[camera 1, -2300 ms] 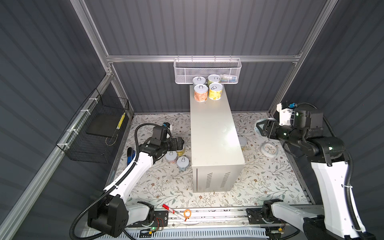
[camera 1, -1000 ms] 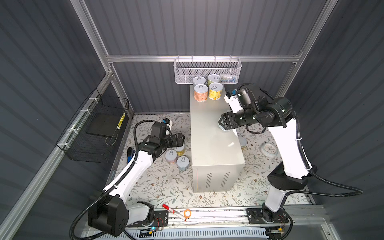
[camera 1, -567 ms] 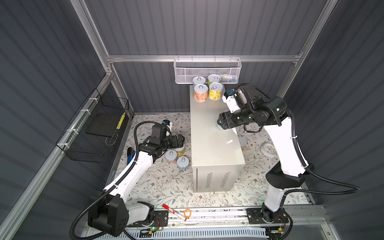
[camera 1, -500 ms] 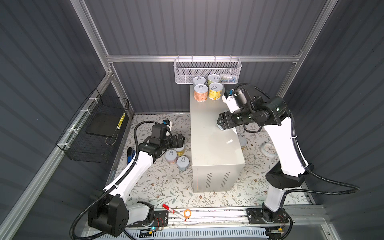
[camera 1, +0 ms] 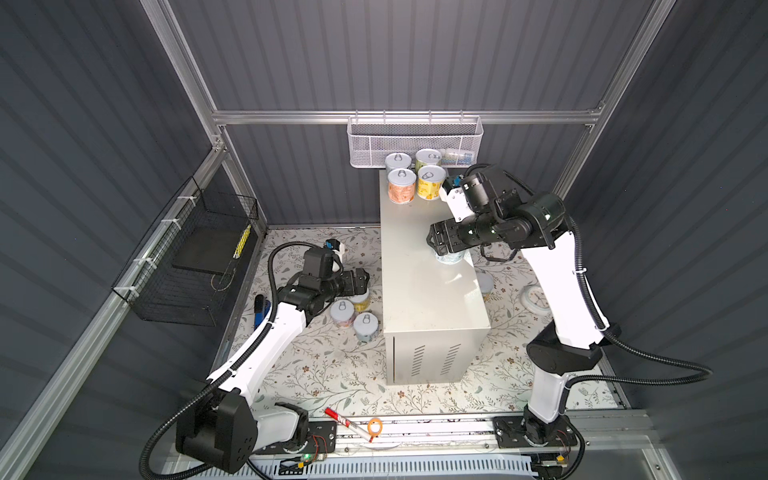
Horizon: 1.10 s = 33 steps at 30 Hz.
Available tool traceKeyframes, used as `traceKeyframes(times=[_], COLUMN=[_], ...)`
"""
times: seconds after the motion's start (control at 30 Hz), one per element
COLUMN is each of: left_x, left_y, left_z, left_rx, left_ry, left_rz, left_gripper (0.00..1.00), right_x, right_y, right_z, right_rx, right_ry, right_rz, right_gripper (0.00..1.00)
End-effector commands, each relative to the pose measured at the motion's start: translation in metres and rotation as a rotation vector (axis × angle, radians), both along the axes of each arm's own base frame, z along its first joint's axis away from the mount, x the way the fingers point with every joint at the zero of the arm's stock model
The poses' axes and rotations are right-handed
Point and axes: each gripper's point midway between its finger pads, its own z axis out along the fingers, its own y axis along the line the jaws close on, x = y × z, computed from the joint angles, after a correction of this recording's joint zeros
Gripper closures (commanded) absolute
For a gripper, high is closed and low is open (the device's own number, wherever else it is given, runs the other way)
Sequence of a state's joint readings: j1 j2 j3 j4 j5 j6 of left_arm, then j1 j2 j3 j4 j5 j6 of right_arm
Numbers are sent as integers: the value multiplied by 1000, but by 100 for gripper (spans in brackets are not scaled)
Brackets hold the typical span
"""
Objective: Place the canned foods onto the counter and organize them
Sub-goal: 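Carry the pale-teal can over the cabinet top toward the peach can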
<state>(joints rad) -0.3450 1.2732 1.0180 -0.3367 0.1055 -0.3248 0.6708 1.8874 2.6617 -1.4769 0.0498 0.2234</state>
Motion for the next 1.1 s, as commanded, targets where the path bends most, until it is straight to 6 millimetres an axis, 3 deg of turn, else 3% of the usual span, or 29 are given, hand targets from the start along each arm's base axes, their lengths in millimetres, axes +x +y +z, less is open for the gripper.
traceKeyframes(times=[0.0, 0.17, 0.27, 0.53, 0.73, 0.93, 1.07], left_x=[3, 3, 2, 0, 0, 0, 0], left_y=[1, 2, 3, 5, 4, 3, 2], left_z=[2, 7, 7, 5, 8, 7, 8], left_rx=[3, 5, 6, -2, -3, -6, 1], left_ry=[-9, -14, -12, -23, -26, -24, -18], left_rz=[-1, 3, 6, 19, 15, 7, -1], left_gripper=[3, 3, 3, 3, 3, 3, 3], right_x=[-9, -21, -28, -48, -59, -54, -47], right_y=[-1, -10, -17, -27, -28, -29, -27], right_z=[40, 69, 73, 54, 29, 3, 0], right_rx=[99, 157, 160, 172, 195, 174, 178], right_ry=[-103, -181, -192, -162, -124, -114, -150], right_rz=[22, 28, 29, 23, 22, -2, 0], right_gripper=[13, 13, 15, 24, 32, 32, 30])
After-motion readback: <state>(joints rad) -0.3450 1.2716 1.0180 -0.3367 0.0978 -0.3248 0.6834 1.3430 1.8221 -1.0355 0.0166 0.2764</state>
